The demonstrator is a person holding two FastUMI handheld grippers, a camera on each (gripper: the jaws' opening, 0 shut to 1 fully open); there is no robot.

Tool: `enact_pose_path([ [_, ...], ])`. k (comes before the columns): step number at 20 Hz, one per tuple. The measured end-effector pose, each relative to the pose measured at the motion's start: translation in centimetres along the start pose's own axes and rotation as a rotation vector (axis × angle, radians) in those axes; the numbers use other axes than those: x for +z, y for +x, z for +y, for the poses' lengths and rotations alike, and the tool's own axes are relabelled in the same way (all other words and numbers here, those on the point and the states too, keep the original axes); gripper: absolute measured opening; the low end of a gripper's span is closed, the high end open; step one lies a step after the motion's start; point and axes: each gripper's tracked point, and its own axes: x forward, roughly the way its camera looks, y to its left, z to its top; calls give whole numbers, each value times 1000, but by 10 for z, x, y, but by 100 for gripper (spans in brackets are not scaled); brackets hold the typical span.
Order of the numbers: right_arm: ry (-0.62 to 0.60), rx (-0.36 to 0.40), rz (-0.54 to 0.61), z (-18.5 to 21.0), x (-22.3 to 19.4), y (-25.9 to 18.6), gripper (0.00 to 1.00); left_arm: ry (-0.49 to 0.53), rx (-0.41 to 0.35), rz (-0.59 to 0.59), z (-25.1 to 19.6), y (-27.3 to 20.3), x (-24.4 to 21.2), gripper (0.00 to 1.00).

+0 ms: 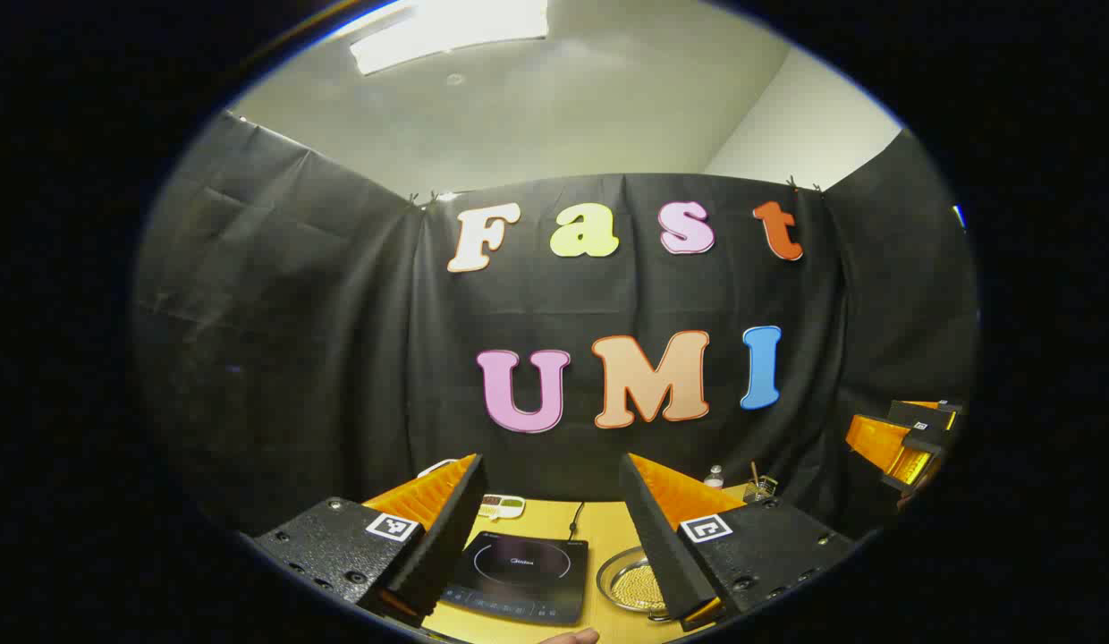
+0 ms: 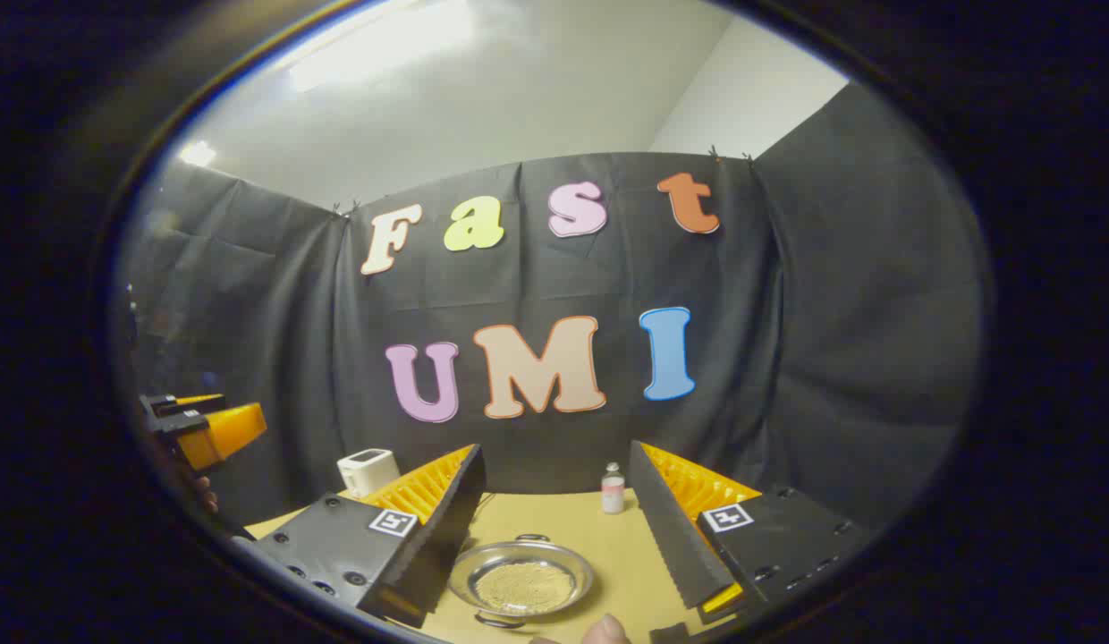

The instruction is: First push the handle of the pot to place it horizontally, then grasp the pot with both hands and set it on the induction cooktop.

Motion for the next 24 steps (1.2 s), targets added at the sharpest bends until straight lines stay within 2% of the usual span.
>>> enact_pose_path([
  [4,-6,-20,32,0,-14,11,92,-49,-7,36,6,10,-16,87],
  [5,-4,-22,49,0,-20,11,92,-57,-10,61,6,10,-25,91],
  [6,6,-21,55,5,-20,11,92,-66,-9,60,9,12,-25,89],
  [8,-5,-19,57,9,-18,14,92,-64,-10,52,16,18,-24,87],
  [11,-4,-32,65,11,-21,16,92,-61,-25,47,16,27,-26,91],
  [12,-1,-36,76,10,-25,17,92,-67,-27,54,17,29,-29,87],
  [13,0,-36,85,12,-27,18,92,-72,-26,55,18,30,-29,91],
  [19,-19,-67,95,12,-28,25,92,-79,-40,59,24,36,-33,91],
  [21,-25,-52,117,22,-37,26,92,-86,-41,63,28,37,-36,91],
  [22,-29,-50,121,25,-36,25,98,-91,-39,70,31,38,-40,91],
  [23,-40,-49,119,27,-34,23,98,-97,-34,75,34,37,-41,87],
  [24,-48,-45,120,30,-35,23,80,-99,-26,77,39,36,-43,91],
])
